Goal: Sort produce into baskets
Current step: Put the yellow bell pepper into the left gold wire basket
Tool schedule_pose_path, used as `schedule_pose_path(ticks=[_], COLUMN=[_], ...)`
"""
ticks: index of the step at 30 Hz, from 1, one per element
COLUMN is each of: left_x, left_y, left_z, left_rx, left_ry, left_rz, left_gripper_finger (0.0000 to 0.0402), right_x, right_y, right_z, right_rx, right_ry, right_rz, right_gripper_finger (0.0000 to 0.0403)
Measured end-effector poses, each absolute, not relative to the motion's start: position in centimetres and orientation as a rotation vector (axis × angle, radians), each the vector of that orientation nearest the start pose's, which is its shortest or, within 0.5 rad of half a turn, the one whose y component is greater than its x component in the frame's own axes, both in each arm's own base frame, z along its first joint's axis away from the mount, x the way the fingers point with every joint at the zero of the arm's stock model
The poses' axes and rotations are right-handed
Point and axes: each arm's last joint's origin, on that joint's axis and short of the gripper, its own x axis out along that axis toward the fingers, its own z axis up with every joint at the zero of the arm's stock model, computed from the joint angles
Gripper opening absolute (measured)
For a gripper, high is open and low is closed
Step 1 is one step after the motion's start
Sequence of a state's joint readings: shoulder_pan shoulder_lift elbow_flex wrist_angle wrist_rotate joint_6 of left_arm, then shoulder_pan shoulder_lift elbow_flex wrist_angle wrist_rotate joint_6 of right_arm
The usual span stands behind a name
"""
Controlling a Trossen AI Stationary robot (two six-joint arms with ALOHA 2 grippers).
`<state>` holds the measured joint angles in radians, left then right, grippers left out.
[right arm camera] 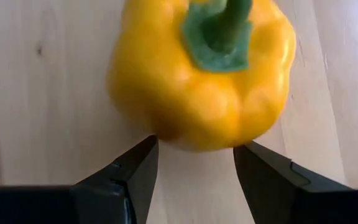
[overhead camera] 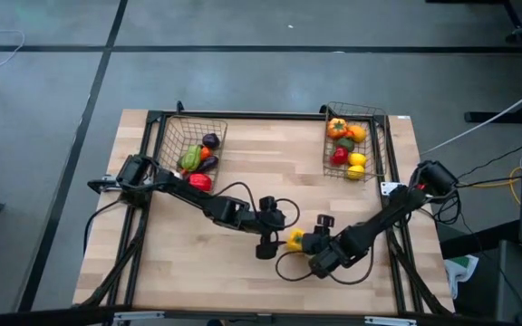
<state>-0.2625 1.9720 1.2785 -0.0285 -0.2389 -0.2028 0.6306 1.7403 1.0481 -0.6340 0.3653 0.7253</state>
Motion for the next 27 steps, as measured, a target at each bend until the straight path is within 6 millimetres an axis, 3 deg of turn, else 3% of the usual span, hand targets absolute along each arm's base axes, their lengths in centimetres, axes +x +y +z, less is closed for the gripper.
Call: schedule_pose_path(ticks=[15,27], left_x=[40.2,39.8], left_y=[-11.0,-10.8], left_z=[16.8,16.4], left_rx=[0.024,0.022], left_ry=[0.769,0.823], left_rz=[0.028,0.042], left_gripper_finger=[0.0386,0.0386], right_x=[30.1,30.7], right_y=[14.9,14.5], right_z=[16.5,16.7], right_rx=[0.030,0.004], right_ry=[0.995,0.971], right_rz=[-0.161,-0.114], right_gripper_finger=[0.0209,0.0209])
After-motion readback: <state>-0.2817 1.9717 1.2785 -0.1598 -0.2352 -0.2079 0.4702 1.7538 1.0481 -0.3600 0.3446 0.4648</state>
